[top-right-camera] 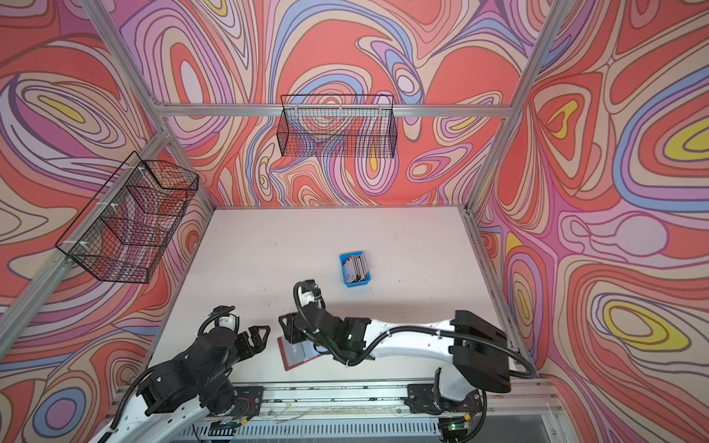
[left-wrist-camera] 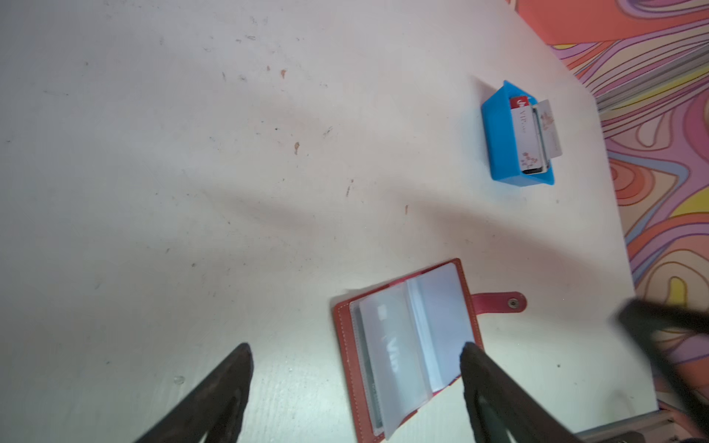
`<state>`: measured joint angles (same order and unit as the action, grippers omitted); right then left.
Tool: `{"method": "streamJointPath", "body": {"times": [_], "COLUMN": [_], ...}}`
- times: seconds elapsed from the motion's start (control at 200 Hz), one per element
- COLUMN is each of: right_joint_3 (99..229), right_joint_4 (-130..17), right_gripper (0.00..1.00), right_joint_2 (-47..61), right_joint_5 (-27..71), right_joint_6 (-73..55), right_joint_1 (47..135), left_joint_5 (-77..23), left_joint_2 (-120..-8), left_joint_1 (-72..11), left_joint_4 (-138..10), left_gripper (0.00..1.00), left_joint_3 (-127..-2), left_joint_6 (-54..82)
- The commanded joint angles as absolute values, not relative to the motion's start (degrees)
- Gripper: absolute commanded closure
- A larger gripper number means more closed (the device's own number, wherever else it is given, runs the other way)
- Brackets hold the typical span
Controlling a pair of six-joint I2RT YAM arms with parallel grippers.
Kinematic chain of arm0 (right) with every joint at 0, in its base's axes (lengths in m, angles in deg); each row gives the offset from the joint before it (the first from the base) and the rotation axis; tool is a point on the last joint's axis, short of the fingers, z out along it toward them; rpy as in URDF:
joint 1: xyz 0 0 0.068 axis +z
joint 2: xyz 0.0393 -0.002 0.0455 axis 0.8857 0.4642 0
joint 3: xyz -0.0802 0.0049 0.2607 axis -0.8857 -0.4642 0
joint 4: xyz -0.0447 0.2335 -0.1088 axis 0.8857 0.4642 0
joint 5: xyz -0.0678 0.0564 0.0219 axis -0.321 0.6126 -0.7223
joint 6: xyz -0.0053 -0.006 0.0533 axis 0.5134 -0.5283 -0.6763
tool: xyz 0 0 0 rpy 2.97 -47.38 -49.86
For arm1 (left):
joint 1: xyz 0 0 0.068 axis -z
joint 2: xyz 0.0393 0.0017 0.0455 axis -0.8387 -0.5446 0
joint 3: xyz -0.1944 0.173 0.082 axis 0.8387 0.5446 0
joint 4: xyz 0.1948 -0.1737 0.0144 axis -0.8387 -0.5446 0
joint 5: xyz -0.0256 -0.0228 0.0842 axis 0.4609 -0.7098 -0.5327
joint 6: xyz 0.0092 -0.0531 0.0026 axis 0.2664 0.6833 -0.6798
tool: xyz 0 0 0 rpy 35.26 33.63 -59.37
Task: Put the credit cards into the card holder
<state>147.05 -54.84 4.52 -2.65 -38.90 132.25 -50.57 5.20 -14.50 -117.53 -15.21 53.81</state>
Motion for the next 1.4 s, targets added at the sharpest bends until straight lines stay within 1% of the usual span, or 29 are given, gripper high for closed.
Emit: {"method": "streamJointPath", "body": {"times": [0.0,0.06,0.1,0.15,0.195,0.25,0.285,0.33,0.411,0.436,0.501,0.546,0.606,0.741,0.891,1.042,1.392], "right_joint_3": [152.84,155.4,156.95,157.87,158.18,158.15,157.97,157.89,156.51,155.91,154.58,153.9,153.33,154.59,154.95,155.9,159.06], "right_joint_4": [-37.45,-34.3,-32.89,-32.08,-31.99,-31.96,-32.49,-32.65,-33.66,-34.26,-34.79,-35.18,-35.57,-34.33,-34.5,-34.28,-32.15], "right_gripper": [0.44,0.42,0.42,0.39,0.38,0.38,0.37,0.36,0.32,0.31,0.27,0.26,0.22,0.19,0.09,0.09,0.09], "right_joint_2": [0.02,-1.11,-1.45,-1.67,-1.67,-1.52,-1.37,-0.95,-0.28,0.08,1.46,2.45,4.32,8.82,11.33,13.67,19.59], "right_joint_5": [-7.21,-6.36,-6.19,-5.79,-4.11,-2.47,-1.47,-1.56,-1.89,-1.95,-1.72,-1.29,-0.28,2.7,5.53,9.3,13.32], "right_joint_6": [-29.19,-26.88,-25.24,-23.84,-23.43,-23.3,-22.69,-22.03,-20.79,-20.22,-19.24,-18.77,-18.46,-17.34,-16.85,-15.94,-14.02], "right_joint_1": [124.23,118.03,114.02,108.93,104.17,99.41,97.05,95.04,92.51,92.01,90.49,89.82,89.05,88.35,88.33,88.29,88.37], "left_joint_5": [-57.89,-58.01,-57.87,-57.72,-57.28,-56.87,-56.96,-58.66,-61.64,-61.83,-60.12,-58.95,-58.7,-57.49,-57.0,-56.85,-56.76], "left_joint_2": [1.38,-0.79,-2.04,-3.33,-4.07,-4.64,-4.74,-4.46,-2.99,-2.49,-1.98,-2.53,-3.68,-6.72,-8.09,-7.42,-6.25], "left_joint_1": [-14.42,-14.38,-14.38,-14.38,-14.38,-14.38,-14.38,-13.93,-13.58,-13.56,-13.63,-13.58,-13.6,-13.6,-13.62,-13.58,-13.58], "left_joint_4": [-124.31,-123.28,-122.44,-122.52,-122.43,-123.36,-124.89,-126.87,-126.43,-125.16,-121.21,-119.52,-119.17,-118.51,-118.02,-117.62,-117.38], "left_gripper": [0.11,0.11,0.14,0.14,0.15,0.2,0.22,0.22,0.23,0.22,0.16,0.14,0.14,0.14,0.13,0.12,0.11], "left_joint_3": [-15.91,-15.78,-15.71,-15.92,-16.37,-17.74,-19.04,-20.45,-18.86,-17.85,-16.06,-15.85,-15.92,-16.19,-16.11,-15.69,-15.38], "left_joint_6": [57.08,57.43,57.22,58.05,57.98,57.81,57.96,59.28,60.89,60.64,58.14,56.54,56.61,56.72,56.89,56.83,56.78]}}
